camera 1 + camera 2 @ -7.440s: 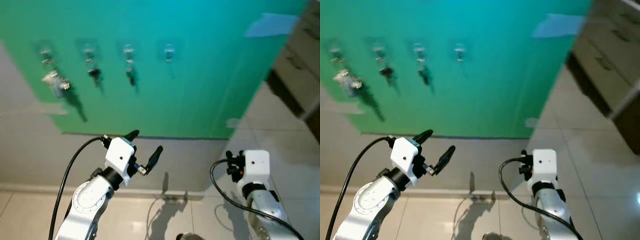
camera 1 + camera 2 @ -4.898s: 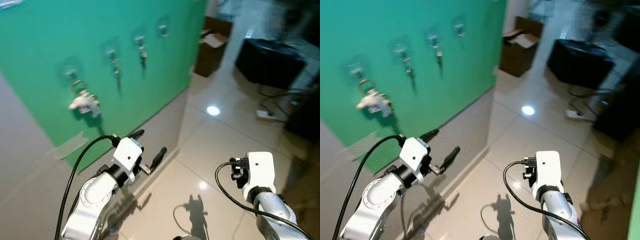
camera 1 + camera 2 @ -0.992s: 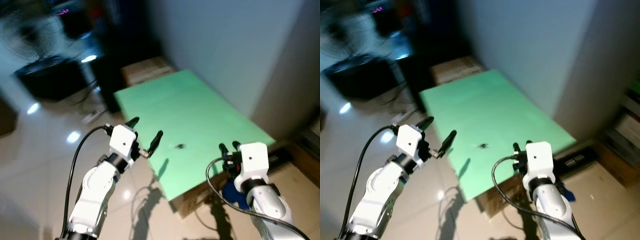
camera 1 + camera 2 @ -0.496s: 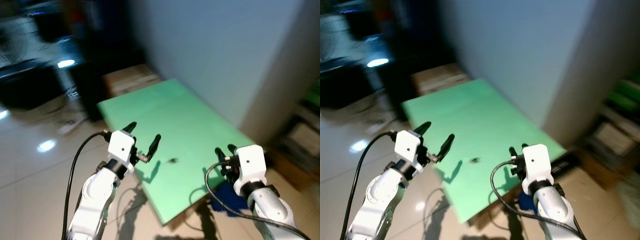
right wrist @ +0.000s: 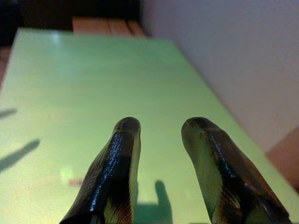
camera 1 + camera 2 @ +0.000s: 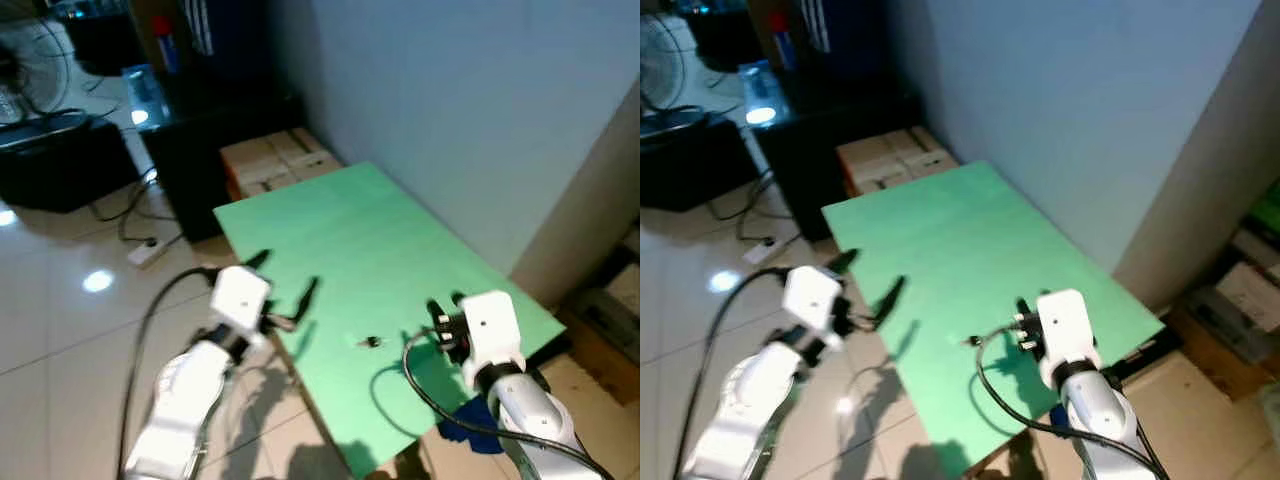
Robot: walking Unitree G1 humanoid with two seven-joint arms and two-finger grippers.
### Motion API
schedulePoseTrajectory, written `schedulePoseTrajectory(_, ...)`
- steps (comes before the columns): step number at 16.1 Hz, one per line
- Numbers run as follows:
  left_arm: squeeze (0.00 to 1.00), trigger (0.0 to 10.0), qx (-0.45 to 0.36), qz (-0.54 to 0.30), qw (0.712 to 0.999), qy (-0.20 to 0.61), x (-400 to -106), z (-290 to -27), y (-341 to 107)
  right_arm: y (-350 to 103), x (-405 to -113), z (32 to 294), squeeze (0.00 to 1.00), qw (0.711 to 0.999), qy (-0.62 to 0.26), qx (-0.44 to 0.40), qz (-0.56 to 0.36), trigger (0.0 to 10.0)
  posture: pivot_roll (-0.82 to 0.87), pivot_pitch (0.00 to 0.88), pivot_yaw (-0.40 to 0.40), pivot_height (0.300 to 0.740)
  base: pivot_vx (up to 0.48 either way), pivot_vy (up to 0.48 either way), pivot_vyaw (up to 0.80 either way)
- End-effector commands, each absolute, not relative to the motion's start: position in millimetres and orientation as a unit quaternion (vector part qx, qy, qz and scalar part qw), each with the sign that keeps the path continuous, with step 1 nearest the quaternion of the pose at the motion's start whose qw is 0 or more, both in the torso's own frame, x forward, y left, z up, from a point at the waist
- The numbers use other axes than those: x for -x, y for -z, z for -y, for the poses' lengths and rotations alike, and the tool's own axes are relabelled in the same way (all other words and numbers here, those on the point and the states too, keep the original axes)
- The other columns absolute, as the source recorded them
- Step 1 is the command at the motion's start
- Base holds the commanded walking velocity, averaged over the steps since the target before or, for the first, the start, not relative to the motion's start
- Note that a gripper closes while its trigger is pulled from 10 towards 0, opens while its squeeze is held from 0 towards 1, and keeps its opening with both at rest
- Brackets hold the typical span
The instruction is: Hang keys on a hook
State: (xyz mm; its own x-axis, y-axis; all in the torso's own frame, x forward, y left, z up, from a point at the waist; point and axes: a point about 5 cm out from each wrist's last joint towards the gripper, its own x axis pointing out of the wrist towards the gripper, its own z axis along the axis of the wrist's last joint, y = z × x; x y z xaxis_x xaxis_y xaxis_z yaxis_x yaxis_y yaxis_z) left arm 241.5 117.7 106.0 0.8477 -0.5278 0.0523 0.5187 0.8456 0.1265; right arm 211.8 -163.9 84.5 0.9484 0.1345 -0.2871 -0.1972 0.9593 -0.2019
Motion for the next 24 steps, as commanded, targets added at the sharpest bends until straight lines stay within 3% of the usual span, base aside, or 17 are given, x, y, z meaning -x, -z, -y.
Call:
schedulePoseTrajectory(1, 0.0, 10.0, -0.058, 0.045, 0.958, 0.277, -241, -120, -109, -87, -213, 163, 0.0, 0.982, -0.082, 0.113, -0.131, 10.0, -0.14, 0.019, 0.029, 0.74, 0.0, 0.0, 0.0)
schedulePoseTrajectory(7, 0.0, 10.0, -0.068, 0.051, 0.953, 0.291, -244, -116, -113, -84, -213, 167, 0.0, 0.985, -0.059, 0.091, -0.138, 10.0, -0.15, 0.011, 0.046, 0.74, 0.0, 0.0, 0.0)
schedulePoseTrajectory(14, 0.0, 10.0, -0.073, 0.053, 0.952, 0.292, -247, -114, -115, -85, -217, 163, 0.0, 0.981, -0.081, 0.113, -0.136, 10.0, -0.15, 0.022, 0.049, 0.74, 0.0, -0.388, -0.16)
schedulePoseTrajectory(18, 0.0, 10.0, -0.074, 0.053, 0.958, 0.271, -250, -116, -116, -88, -221, 161, 0.0, 0.983, -0.086, 0.103, -0.128, 10.0, -0.14, 0.04, 0.048, 0.74, 0.0, -0.381, 0.6)
schedulePoseTrajectory(24, 0.0, 10.0, -0.067, 0.056, 0.965, 0.247, -258, -120, -119, -91, -229, 156, 0.0, 0.98, -0.107, 0.127, -0.108, 10.0, -0.14, 0.025, 0.052, 0.74, 0.0, 0.0, 0.0)
